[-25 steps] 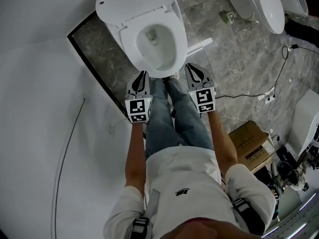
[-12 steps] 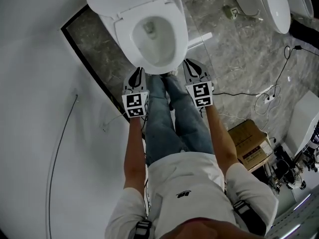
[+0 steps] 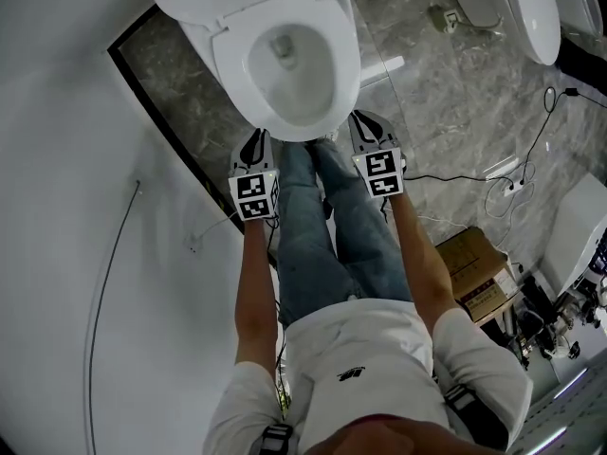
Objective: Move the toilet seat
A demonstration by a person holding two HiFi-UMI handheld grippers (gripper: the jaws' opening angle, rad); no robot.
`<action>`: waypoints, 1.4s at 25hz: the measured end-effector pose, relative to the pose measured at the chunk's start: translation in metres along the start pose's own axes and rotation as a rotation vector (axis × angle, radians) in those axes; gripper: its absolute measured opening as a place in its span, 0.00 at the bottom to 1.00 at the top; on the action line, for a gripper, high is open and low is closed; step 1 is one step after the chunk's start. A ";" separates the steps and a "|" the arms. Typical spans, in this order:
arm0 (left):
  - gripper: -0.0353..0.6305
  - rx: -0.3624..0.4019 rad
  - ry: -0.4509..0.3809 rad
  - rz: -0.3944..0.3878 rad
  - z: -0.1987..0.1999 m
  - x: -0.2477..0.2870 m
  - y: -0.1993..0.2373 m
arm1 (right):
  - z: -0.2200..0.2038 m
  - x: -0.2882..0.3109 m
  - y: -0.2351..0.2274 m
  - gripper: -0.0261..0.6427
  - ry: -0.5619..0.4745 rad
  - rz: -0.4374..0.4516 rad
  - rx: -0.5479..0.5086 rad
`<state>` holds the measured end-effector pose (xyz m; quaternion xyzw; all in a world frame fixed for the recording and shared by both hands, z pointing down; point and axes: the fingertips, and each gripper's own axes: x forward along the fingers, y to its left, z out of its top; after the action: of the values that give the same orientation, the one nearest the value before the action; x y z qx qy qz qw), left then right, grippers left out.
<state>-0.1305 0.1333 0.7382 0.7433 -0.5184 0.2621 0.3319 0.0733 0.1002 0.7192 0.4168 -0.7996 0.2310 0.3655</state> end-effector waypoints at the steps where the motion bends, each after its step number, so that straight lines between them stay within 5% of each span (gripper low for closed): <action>1: 0.11 -0.004 0.007 0.002 -0.004 0.003 0.001 | -0.004 0.003 -0.001 0.10 0.005 -0.001 0.009; 17: 0.11 -0.070 0.119 0.024 -0.073 0.039 0.014 | -0.061 0.046 -0.017 0.10 0.101 -0.032 0.069; 22: 0.21 -0.107 0.149 0.042 -0.091 0.045 0.019 | -0.079 0.062 -0.017 0.10 0.136 -0.050 0.133; 35: 0.34 -0.201 0.204 0.062 -0.117 0.065 0.030 | -0.112 0.085 -0.023 0.31 0.190 -0.058 0.270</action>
<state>-0.1433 0.1769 0.8675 0.6595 -0.5283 0.2932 0.4472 0.1034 0.1206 0.8566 0.4613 -0.7107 0.3640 0.3868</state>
